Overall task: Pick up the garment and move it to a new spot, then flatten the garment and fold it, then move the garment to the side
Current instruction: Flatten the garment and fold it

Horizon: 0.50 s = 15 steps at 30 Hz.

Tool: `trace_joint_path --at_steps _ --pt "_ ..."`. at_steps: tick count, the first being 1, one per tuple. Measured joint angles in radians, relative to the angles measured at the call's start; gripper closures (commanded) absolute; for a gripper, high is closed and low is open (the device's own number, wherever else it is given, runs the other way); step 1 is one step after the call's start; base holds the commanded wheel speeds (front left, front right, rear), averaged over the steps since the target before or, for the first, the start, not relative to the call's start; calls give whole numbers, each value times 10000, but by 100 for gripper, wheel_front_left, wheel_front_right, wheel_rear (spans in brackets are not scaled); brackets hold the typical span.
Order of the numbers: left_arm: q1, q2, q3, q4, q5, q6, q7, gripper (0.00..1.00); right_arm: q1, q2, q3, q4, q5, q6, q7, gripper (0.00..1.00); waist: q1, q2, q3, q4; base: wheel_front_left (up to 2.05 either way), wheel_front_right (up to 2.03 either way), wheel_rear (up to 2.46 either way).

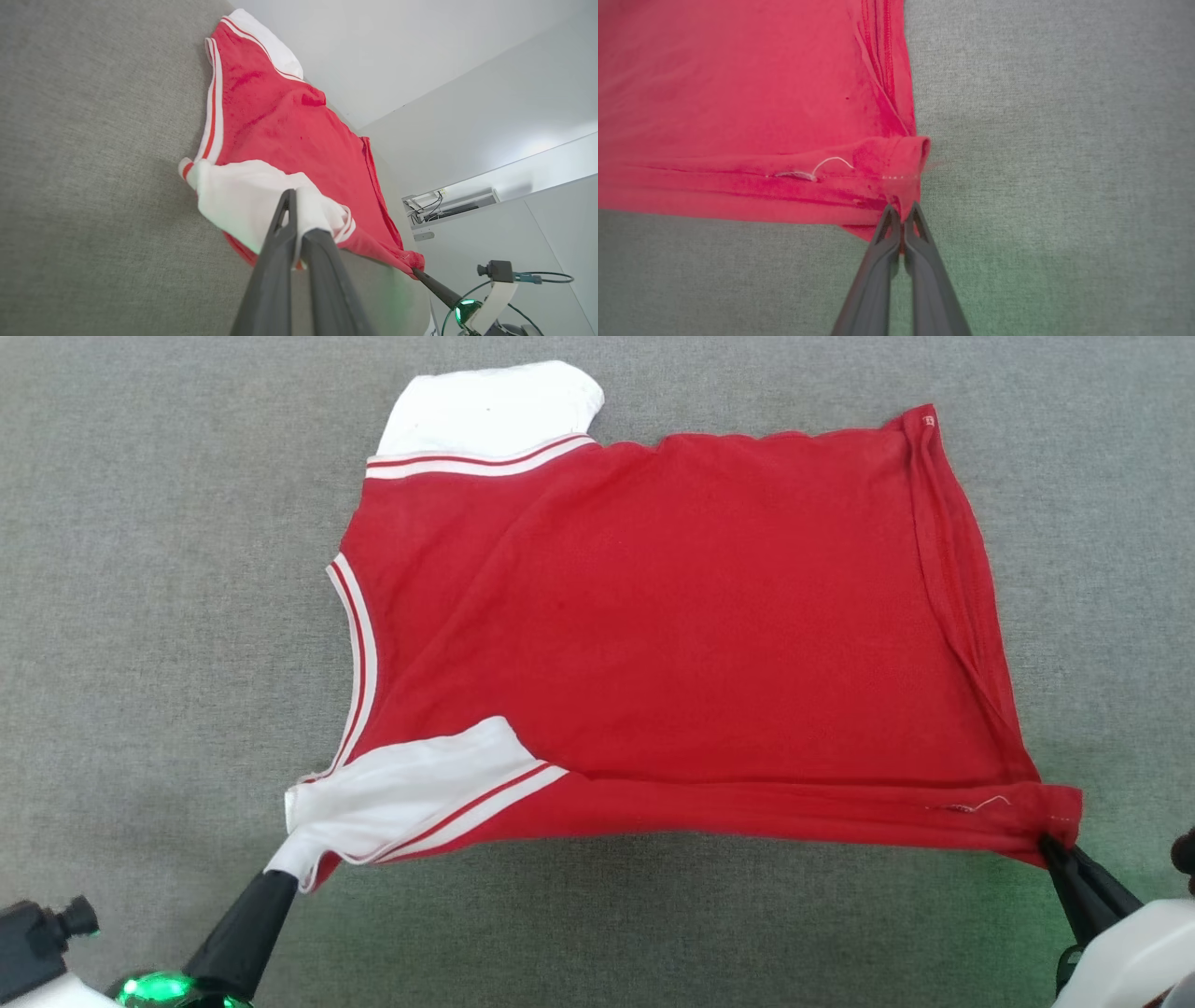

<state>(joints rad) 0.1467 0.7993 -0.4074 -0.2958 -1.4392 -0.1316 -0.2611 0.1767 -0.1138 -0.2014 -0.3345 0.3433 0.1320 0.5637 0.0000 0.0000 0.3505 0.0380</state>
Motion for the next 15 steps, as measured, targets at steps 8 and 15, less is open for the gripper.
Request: trace_joint_path --at_steps 8,15 --pt "-1299 339 -290 -470 334 -2 0 100 -726 119 75 -194 -21 -2 38 100 0 0 -38 -28 0 0 0" --pt "-3765 792 -970 -48 184 -2 77 100 -2965 -138 474 698 -127 -4 176 100 1 0 126 -195 0 0 0"
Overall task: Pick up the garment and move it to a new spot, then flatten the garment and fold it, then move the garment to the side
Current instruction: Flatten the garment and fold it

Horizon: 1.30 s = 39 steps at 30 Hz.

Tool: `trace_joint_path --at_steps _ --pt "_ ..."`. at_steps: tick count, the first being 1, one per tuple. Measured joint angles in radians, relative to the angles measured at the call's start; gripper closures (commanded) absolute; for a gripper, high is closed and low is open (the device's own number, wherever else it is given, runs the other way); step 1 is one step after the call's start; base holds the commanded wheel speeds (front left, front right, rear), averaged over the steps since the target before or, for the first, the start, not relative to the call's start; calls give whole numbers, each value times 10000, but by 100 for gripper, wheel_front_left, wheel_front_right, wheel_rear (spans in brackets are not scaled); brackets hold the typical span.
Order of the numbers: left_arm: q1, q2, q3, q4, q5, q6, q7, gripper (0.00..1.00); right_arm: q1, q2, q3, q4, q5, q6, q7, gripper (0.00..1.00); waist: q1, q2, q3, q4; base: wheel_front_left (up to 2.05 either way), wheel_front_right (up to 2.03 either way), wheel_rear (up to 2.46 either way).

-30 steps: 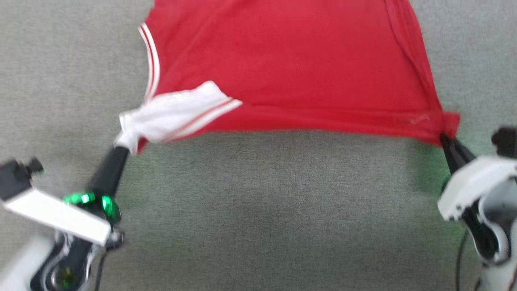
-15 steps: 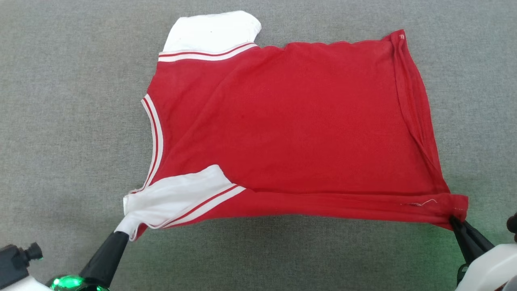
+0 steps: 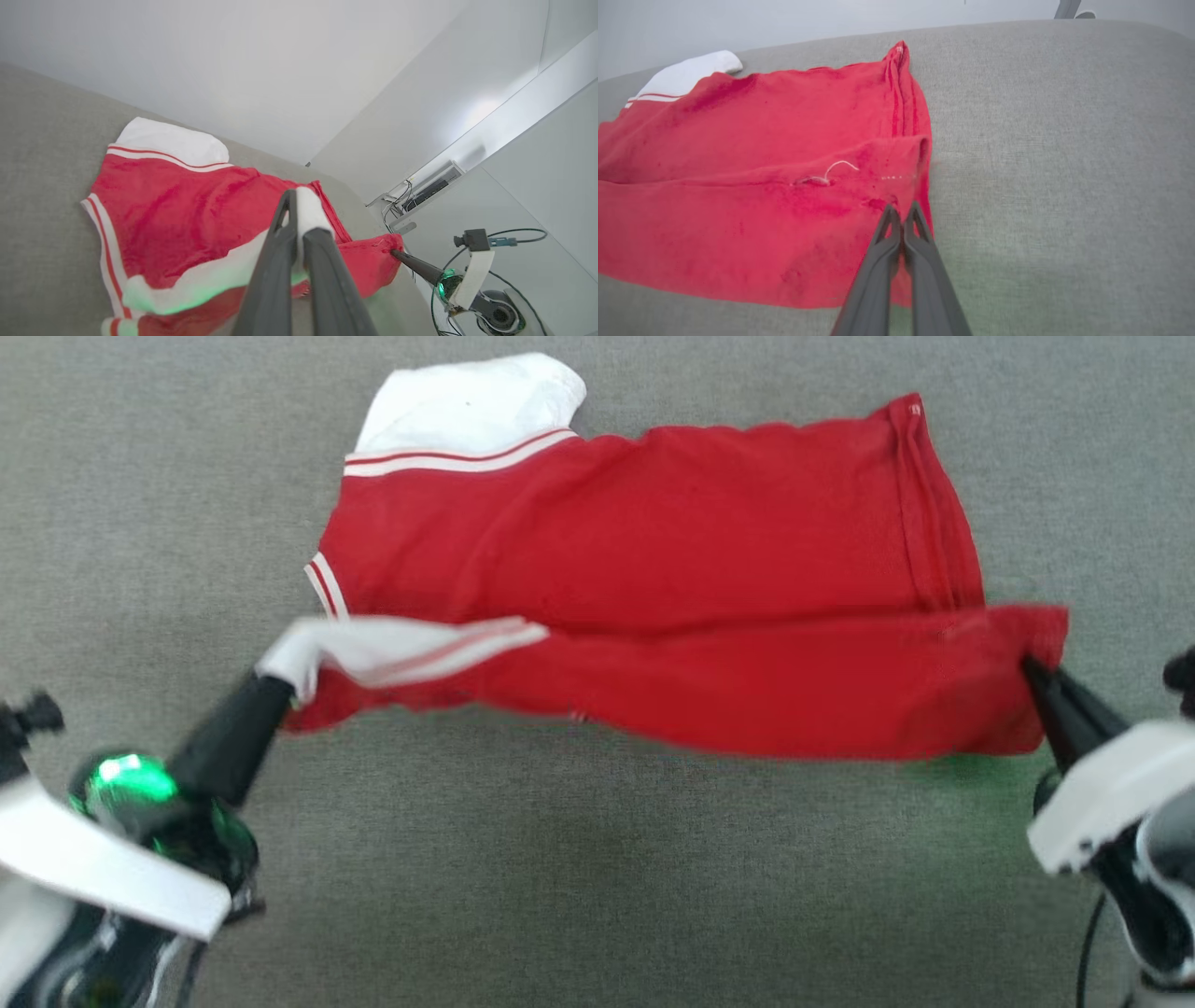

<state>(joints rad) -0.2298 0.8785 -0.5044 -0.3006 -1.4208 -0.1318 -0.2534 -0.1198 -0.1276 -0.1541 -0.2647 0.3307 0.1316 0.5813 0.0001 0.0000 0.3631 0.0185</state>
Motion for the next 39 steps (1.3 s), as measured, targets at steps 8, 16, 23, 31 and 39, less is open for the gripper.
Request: trace_joint_path --at_steps 8,16,23,31,39 --pt "-1689 -115 -535 1216 -690 0 -8 100 -1825 213 159 1900 15 -6 -407 100 -1 0 595 -136 0 0 0" --pt "-2376 -523 -1028 2757 -924 0 -27 100 -2464 284 313 3300 -203 -6 -1193 100 -1 0 1321 -76 0 0 0" --pt "-2779 -125 -2426 4265 380 0 -36 86 -2588 282 541 3697 -328 -4 -1718 98 -1 0 1404 -169 0 0 0" --pt "-3688 600 -3338 5026 1593 0 -65 0 -2247 247 681 3687 -642 -4 -2184 0 -1 0 939 -253 0 0 0" --pt "-4147 2276 -4132 4123 1676 0 984 0 -1762 100 585 3210 -541 -6 -2265 0 0 0 277 -341 0 0 0"
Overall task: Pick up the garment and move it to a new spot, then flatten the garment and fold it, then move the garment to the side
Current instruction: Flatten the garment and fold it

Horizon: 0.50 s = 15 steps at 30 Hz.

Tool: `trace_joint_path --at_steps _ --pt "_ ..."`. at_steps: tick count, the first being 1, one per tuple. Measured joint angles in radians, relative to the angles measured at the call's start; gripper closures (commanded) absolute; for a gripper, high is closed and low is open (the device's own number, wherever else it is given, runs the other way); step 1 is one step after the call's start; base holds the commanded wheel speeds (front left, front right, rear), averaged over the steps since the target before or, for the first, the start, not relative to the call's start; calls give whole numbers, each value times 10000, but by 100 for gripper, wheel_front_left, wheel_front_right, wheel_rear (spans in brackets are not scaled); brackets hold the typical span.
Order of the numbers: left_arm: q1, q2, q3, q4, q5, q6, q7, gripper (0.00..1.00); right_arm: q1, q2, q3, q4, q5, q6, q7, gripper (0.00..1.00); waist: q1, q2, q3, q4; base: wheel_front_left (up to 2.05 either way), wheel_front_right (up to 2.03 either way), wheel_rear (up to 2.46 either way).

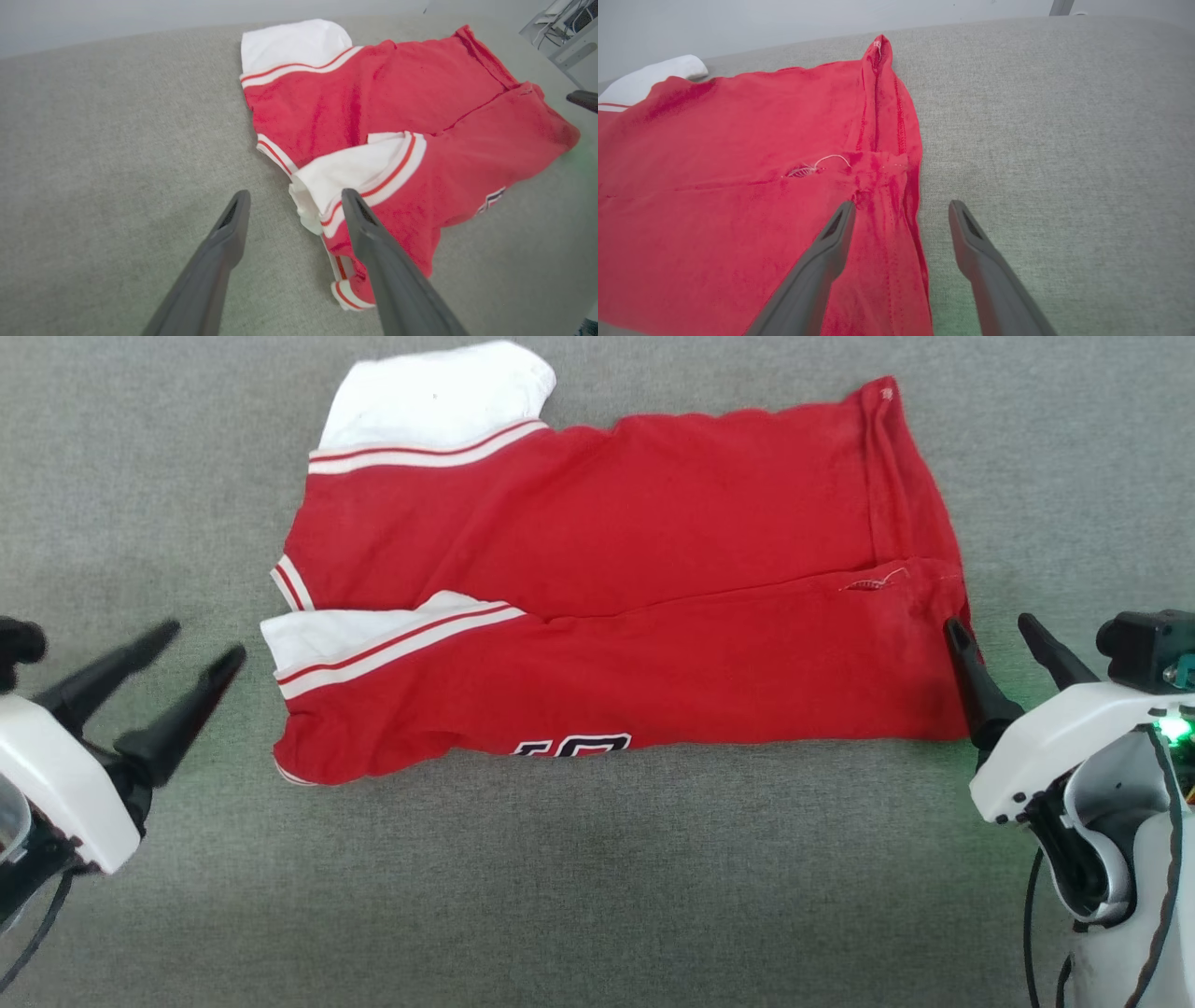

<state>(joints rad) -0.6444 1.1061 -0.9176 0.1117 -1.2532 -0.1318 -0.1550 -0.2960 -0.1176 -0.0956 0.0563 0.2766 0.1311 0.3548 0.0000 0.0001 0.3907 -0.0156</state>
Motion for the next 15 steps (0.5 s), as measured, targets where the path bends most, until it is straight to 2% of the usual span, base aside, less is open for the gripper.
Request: trace_joint_path --at_steps 3,7,15 --pt "-173 364 -451 -506 -631 0 1283 0 133 17 -6 -128 58 0 33 0 0 0 -169 -51 0 0 0" --pt "-494 464 -1097 -1112 -1540 0 3070 0 202 111 125 -113 148 0 0 0 0 0 -179 -248 0 0 0" --pt "-906 161 -1582 242 -2571 0 5070 0 154 213 313 -48 219 0 -90 0 0 0 167 -710 0 0 0"
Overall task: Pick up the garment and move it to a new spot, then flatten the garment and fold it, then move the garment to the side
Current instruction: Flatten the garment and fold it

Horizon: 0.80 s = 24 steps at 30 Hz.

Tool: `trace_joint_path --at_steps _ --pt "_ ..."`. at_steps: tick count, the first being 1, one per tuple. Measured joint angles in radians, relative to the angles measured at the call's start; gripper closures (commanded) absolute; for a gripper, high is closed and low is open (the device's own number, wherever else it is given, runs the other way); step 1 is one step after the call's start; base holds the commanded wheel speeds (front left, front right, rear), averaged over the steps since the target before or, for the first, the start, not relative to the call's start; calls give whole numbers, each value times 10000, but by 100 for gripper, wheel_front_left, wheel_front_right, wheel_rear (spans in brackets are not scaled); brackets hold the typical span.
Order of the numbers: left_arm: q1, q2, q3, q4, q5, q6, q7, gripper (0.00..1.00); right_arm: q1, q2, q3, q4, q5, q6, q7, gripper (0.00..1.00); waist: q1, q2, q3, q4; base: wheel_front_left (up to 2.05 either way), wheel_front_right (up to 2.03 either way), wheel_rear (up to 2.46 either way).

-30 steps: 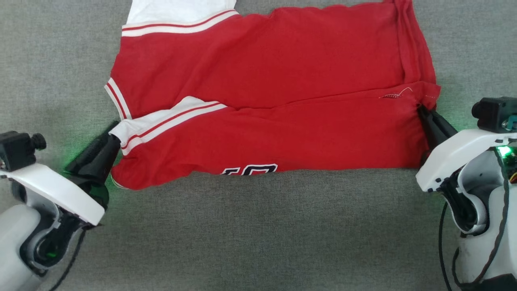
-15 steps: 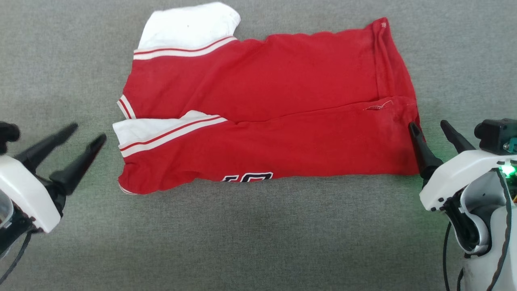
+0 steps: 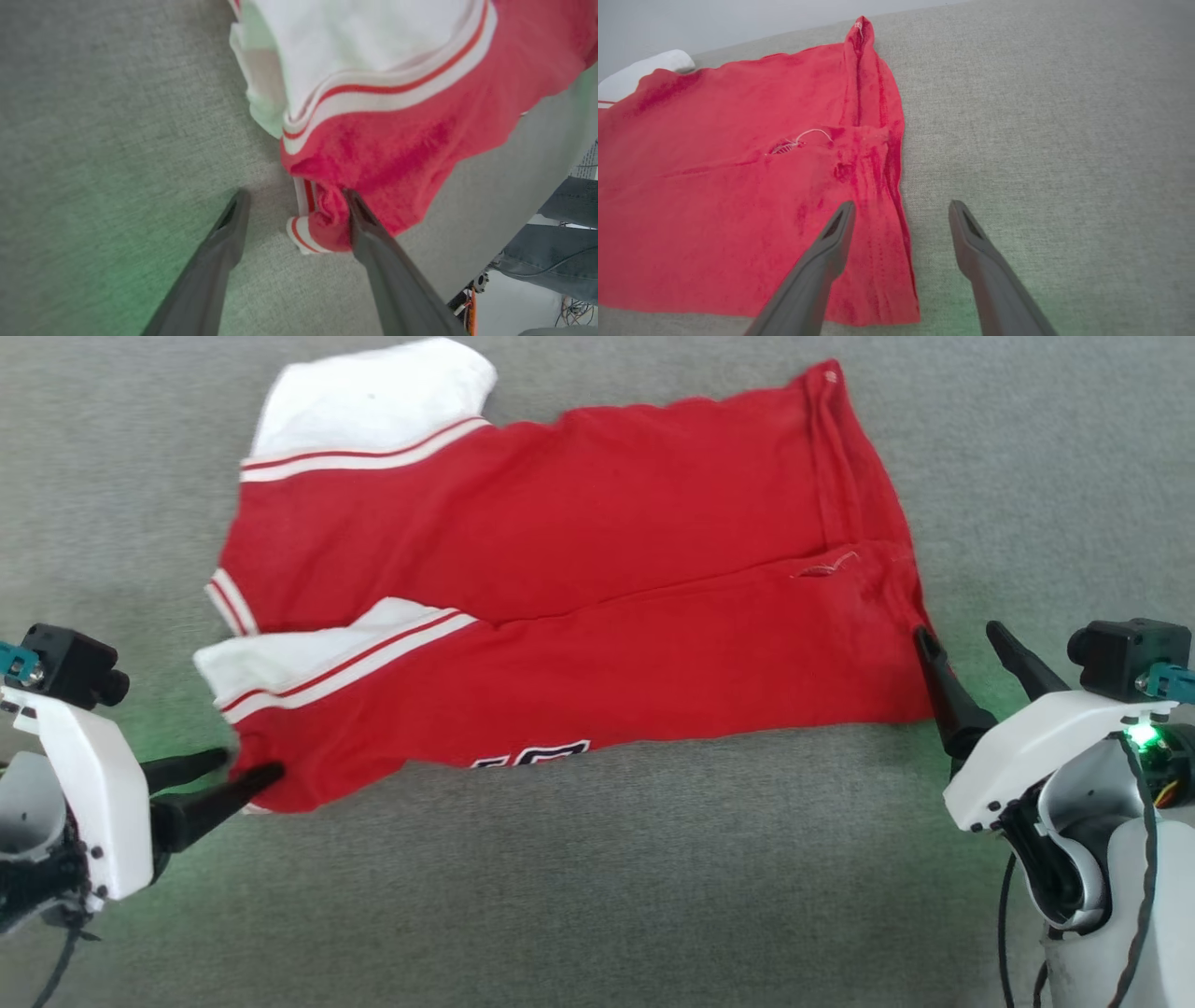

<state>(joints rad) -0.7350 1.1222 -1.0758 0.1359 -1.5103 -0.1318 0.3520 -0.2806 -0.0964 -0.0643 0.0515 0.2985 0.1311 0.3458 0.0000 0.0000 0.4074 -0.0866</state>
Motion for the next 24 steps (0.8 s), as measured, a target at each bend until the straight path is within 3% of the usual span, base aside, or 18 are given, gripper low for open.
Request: trace_joint_path --at_steps 6,7,9,10,19,24 --pt "-225 -50 -17 443 -775 -4 1035 0 -75 29 146 -21 -21 0 71 0 0 1 215 -328 0 0 0" --pt "-260 -40 0 483 -949 -4 1220 22 -80 25 198 -31 -48 0 105 0 0 1 248 -379 0 0 0" --pt "-348 13 8 500 -1011 -4 1507 86 -123 -42 320 -56 -105 0 270 0 0 0 303 -462 0 0 0" --pt "-360 29 25 506 -1043 -4 1569 100 -154 -105 382 -79 -134 0 362 0 0 1 322 -493 0 0 0" --pt "-248 -366 267 19 -984 -2 1143 100 -424 -1214 1338 -535 -77 0 2623 0 0 0 384 -378 0 0 0" --pt "-220 -502 341 -282 -577 -2 671 100 -825 -1503 1651 -556 167 -2 3914 0 0 0 504 -160 0 0 0"
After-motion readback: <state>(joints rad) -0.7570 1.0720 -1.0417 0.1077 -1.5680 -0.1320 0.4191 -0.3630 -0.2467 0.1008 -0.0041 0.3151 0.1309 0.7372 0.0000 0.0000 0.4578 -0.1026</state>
